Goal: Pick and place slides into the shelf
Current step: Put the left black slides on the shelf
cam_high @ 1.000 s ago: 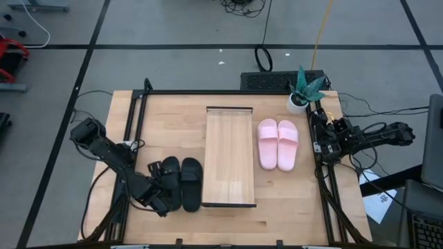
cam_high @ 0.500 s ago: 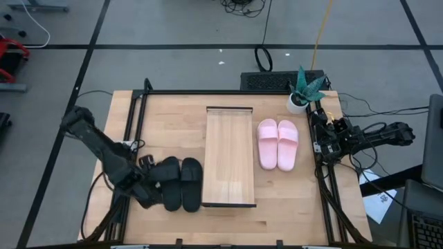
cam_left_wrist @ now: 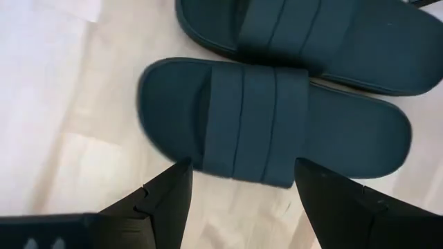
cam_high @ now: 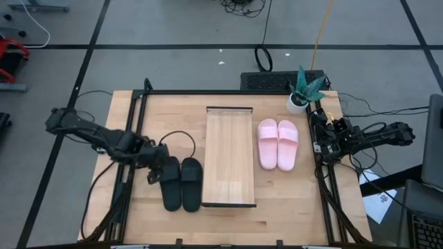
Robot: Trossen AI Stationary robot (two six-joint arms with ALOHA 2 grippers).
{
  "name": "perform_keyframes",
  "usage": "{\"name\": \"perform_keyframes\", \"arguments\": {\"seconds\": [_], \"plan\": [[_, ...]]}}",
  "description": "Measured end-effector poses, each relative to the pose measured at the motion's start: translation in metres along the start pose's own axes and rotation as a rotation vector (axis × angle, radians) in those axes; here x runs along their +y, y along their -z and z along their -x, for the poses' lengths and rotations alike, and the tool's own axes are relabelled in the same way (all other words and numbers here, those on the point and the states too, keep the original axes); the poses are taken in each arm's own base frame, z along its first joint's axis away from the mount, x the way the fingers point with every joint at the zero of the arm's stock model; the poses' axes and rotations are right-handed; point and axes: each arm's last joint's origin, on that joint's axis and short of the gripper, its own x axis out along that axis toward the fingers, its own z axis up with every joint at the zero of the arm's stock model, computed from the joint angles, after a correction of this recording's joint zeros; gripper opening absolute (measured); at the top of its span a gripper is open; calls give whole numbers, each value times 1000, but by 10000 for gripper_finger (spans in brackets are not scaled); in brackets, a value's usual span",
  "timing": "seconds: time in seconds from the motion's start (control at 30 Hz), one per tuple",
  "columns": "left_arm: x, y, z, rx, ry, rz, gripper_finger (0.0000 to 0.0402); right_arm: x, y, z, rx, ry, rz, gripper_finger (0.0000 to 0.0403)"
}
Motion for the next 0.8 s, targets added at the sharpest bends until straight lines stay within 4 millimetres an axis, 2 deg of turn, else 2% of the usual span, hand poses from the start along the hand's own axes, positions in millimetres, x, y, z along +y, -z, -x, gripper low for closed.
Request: {"name": "perform_keyframes", "arguments": {"seconds": [0.1,0.33,0.57,0.8], "plan": [[15,-4,-8,17,79,17,253,0,0,0,0,0,0,178],[37,-19,-12,14,255,-31,253,0,0,0,4,0,1,178],[63,-23,-25,56,401,7,253,0,2,0,16,2,4,178],[81,-24,-35,67,435,12,253,0,2,0,19,4,5,178]]}}
